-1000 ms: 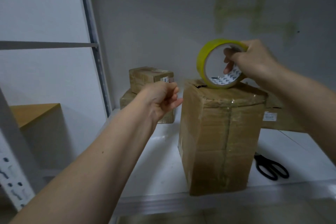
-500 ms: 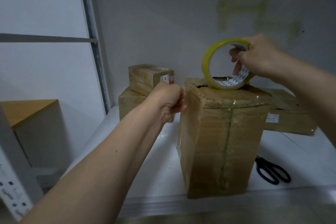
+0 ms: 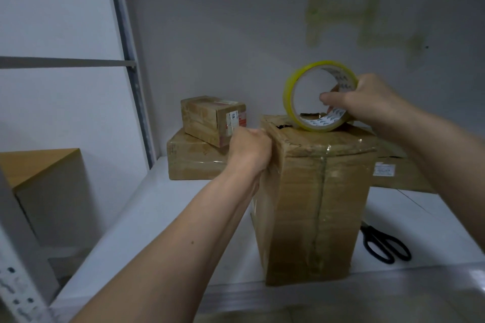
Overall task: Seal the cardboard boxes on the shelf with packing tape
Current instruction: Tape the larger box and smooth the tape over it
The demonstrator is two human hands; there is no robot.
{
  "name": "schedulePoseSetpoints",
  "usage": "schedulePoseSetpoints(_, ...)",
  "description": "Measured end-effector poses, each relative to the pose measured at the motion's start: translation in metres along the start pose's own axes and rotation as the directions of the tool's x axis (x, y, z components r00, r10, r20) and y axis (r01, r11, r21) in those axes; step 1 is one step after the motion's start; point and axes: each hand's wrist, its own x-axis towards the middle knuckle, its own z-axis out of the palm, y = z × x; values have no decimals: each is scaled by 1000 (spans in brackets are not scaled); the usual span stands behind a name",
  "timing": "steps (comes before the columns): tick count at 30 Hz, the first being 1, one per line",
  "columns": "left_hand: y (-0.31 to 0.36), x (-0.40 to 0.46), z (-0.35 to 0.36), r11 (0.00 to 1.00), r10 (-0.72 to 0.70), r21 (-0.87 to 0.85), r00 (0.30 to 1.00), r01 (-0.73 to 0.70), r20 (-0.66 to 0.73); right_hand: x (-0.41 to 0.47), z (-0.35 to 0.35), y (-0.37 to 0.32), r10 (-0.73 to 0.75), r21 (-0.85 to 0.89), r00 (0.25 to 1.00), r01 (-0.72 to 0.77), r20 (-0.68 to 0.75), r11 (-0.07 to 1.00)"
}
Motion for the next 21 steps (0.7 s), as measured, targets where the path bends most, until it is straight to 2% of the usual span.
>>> schedulePoseSetpoints(4, -5, 2, 2, 1000, 23, -9, 1000, -23, -12, -6, 3, 2, 17, -18, 1000, -17, -17, 1000)
schedulePoseSetpoints(6, -9, 0, 0, 993, 5, 119, 997, 4, -73, -8, 1, 3, 39, -14, 999, -39, -7, 999)
schedulePoseSetpoints(7, -11, -3, -4, 981, 63, 192, 991, -39, -121, -8, 1, 3, 50, -12, 999, -50, -2, 999)
schedulePoseSetpoints(8, -12, -9, -9, 956, 224, 231, 960, -183, -168, -8, 1, 3, 52, -13, 999, -52, 4, 999)
schedulePoseSetpoints(9, -14, -14, -14, 884, 444, 246, 879, -397, -175, -8, 1, 3, 42, -19, 999, -41, 7, 999)
schedulePoseSetpoints(10, -13, -19, -18, 765, 636, 250, 756, -593, -154, -8, 2, 2, 22, -27, 1000, -22, 7, 999)
schedulePoseSetpoints(12, -15, -18, -20, 549, 832, 183, 553, -816, -28, -7, 4, -1, -17, -38, 1000, 16, -6, 999)
schedulePoseSetpoints(13, -17, -15, -20, 475, 871, 179, 489, -862, 43, -5, 4, -2, -35, -49, 999, 34, -13, 998)
schedulePoseSetpoints(15, -21, -11, -19, 385, 901, 215, 417, -897, 124, -3, 5, -2, -66, -83, 998, 64, -23, 994)
schedulePoseSetpoints(17, -25, -8, -18, 336, 918, 259, 376, -905, 123, 1, 6, 1, -100, -102, 994, 95, -40, 990)
schedulePoseSetpoints(21, -25, -2, -19, 304, 926, 280, 352, -911, 140, 5, 2, 2, -124, -63, 992, 122, -29, 991)
